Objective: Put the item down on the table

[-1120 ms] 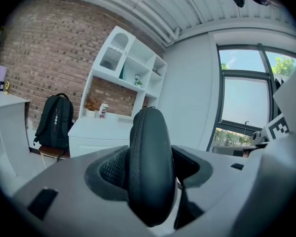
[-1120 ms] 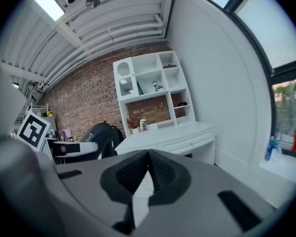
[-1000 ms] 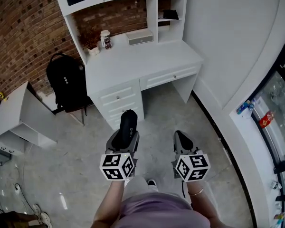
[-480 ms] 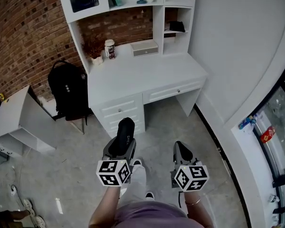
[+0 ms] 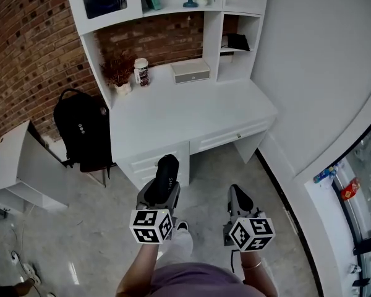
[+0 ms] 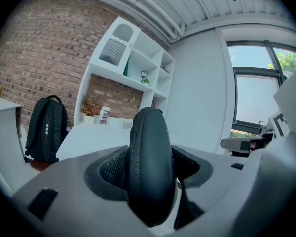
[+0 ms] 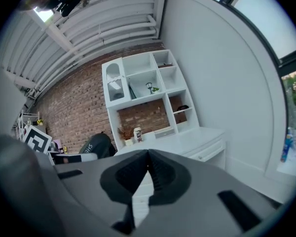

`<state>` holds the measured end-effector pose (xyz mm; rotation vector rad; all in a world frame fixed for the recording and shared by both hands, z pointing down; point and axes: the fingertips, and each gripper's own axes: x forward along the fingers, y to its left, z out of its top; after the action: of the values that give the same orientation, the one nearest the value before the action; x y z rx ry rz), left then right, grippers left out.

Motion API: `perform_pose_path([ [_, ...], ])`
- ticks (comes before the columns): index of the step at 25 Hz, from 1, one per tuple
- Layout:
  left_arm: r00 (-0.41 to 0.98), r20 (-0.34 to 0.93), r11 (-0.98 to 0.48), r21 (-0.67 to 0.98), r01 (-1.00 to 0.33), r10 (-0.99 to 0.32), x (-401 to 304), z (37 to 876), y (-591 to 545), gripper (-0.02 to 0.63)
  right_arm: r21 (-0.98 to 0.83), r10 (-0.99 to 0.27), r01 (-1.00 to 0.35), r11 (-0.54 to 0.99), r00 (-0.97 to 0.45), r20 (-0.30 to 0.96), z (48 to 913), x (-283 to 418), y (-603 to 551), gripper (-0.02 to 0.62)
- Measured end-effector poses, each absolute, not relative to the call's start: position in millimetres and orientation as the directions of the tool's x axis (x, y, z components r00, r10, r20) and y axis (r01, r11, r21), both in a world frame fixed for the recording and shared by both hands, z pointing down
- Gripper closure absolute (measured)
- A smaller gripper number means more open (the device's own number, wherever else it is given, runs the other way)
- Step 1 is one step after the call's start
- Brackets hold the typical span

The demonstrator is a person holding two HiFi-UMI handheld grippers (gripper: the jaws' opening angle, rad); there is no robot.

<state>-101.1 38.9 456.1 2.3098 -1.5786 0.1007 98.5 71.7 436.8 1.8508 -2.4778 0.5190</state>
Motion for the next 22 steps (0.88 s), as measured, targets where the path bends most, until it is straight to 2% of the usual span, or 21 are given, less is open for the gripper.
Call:
perform_pose_path([
  [11,0.432,0.211,-0.389,0.215,-0.896,-0.877,-129,440,-96,0.339,-0.26,-0.95,-0.948,0.186,-0.241,0.197,430,72,-52,0.594],
  [22,0.45,0.19,-0.41,0.213,-0.887,-0.873,-139,434,-170,0.339,-0.265,-0.955,-0.953,0.15,-0.209,0.211,435,64,-110,0.594],
])
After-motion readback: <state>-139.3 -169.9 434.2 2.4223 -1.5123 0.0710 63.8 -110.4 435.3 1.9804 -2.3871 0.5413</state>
